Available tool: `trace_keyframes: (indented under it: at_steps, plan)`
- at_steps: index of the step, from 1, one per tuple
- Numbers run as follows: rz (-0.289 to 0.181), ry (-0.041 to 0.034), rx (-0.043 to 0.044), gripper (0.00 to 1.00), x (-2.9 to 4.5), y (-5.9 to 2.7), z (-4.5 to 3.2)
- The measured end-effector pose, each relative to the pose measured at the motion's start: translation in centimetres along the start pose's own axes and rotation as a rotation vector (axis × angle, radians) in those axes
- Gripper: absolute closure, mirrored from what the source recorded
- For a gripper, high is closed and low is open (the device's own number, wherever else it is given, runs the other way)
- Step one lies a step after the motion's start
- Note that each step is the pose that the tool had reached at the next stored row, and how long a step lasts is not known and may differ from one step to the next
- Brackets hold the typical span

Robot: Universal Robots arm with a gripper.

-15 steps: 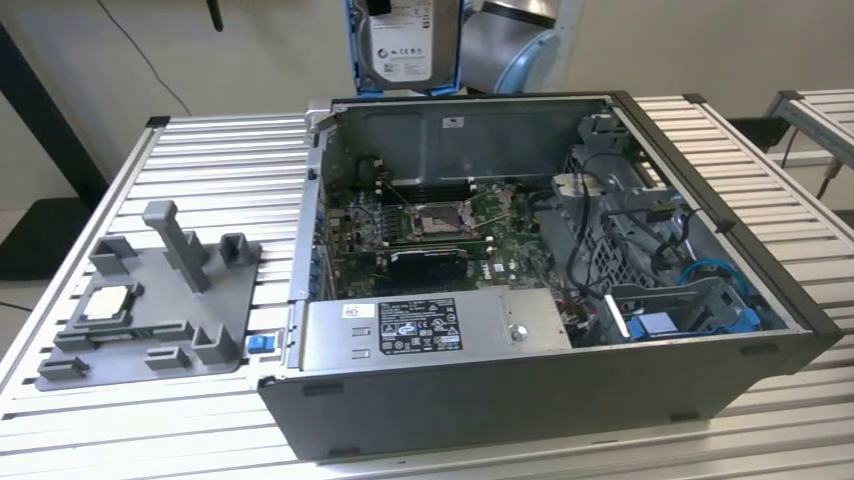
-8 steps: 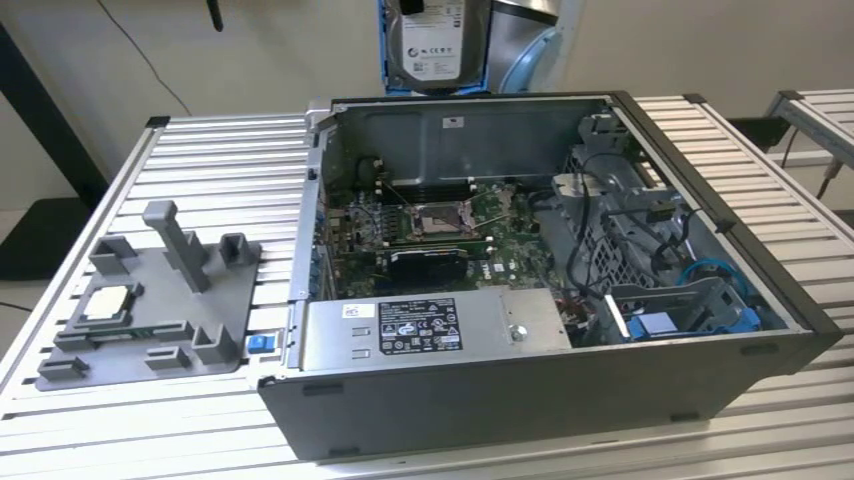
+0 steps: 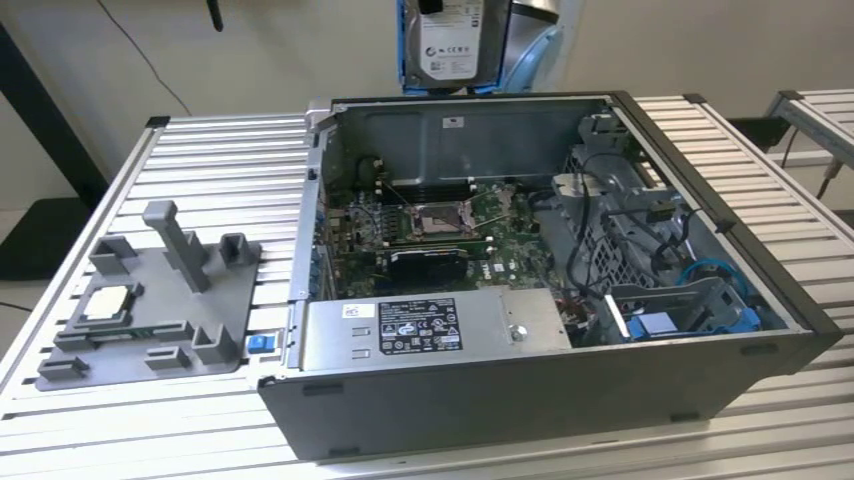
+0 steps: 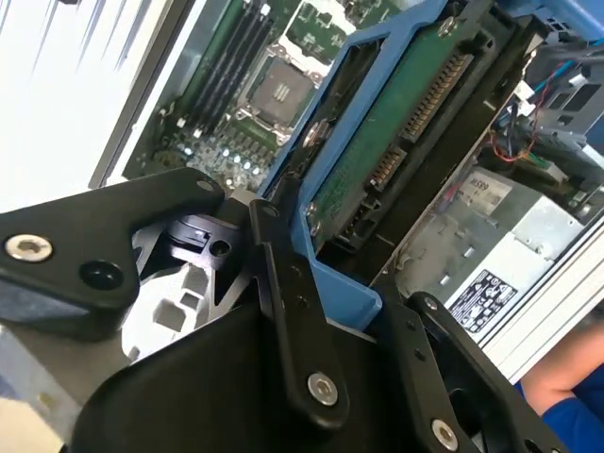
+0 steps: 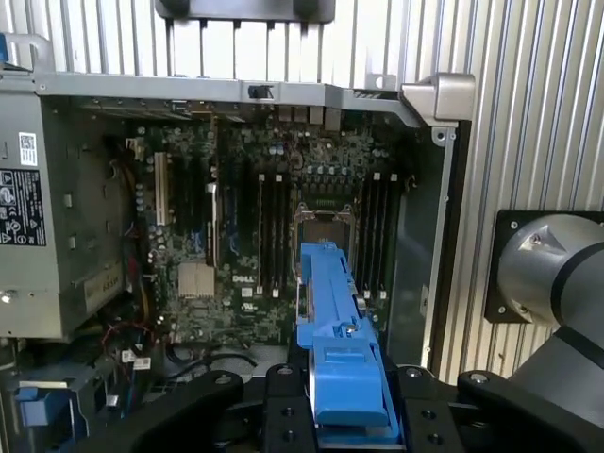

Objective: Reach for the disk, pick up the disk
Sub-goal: 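Pick up the disk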

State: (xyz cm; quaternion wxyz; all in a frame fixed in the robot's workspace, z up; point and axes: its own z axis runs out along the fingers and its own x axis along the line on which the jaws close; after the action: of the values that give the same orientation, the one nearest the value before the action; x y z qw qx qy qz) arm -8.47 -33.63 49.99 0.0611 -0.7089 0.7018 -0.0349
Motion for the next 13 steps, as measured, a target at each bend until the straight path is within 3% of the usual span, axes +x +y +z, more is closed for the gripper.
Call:
trace_keyframes:
  at_steps: [13]
  plan:
    - [0.000,0.0000,0.0000,1.00,0.05,-3.88,0.53]
